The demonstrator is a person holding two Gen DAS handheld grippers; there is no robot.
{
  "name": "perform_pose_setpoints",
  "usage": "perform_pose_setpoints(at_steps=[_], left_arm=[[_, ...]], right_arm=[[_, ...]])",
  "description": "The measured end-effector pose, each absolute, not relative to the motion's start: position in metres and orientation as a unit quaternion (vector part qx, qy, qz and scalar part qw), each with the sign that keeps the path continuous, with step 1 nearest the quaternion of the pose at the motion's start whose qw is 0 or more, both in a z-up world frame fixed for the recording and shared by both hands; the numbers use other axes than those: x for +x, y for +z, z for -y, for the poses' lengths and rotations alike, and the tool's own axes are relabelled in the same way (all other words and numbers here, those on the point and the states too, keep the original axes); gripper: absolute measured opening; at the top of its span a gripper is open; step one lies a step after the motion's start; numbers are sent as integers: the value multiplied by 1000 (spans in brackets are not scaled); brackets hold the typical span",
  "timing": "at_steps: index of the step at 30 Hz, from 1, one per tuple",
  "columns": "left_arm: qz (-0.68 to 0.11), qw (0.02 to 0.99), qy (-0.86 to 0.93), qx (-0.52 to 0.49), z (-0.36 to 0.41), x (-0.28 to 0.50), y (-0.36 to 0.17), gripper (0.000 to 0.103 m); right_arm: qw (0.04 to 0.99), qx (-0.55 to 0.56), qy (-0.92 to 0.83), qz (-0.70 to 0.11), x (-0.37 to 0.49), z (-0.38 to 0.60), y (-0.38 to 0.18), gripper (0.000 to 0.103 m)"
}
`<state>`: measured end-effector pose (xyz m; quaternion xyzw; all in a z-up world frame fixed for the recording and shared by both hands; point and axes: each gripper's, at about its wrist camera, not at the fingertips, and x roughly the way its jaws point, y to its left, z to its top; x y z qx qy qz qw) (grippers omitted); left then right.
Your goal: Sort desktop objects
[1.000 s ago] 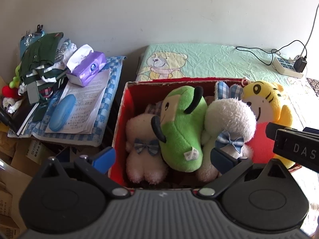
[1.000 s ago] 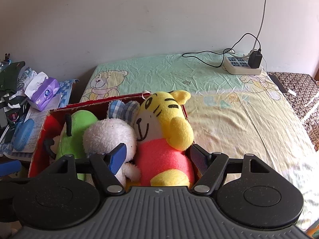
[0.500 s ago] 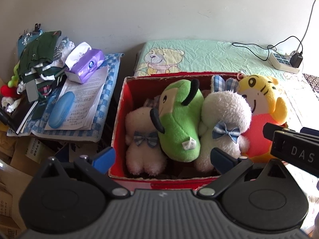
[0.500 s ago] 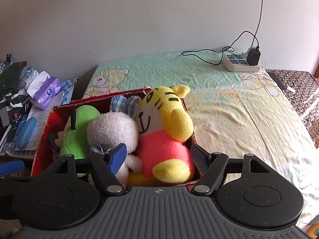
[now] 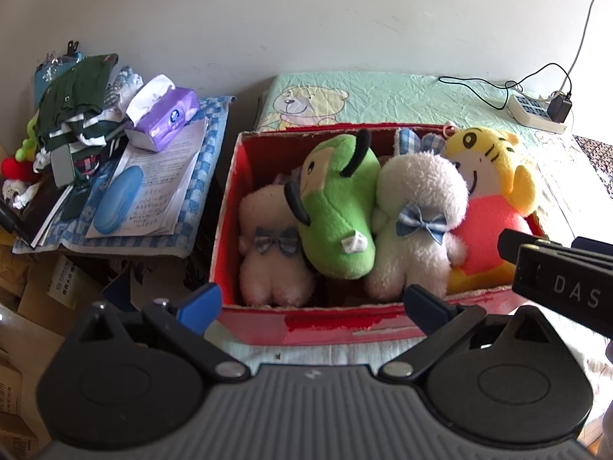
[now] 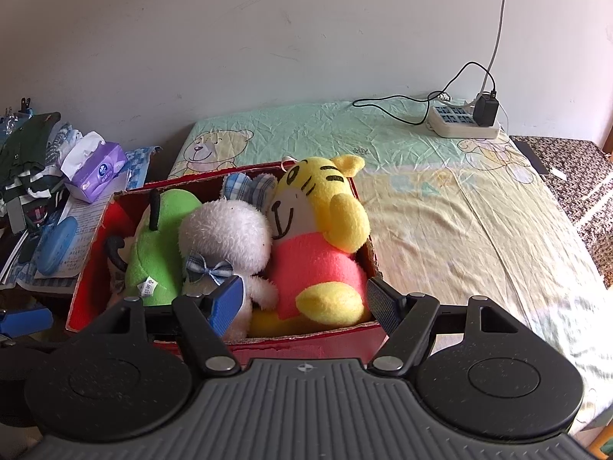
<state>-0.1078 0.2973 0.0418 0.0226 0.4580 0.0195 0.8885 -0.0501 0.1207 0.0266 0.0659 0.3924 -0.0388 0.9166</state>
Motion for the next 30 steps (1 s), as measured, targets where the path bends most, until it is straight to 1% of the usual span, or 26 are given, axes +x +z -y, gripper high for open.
perform_pose_setpoints(at_steps=[15,30], left_arm=[[-498,866,29,32,-292,-125,10,102],[-508,860,26,42,-278,-130,2,102]], right_arm=[[906,59,-39,-416,-73,-122,12,74],[896,61,-52,-437,-85,-115,3,74]])
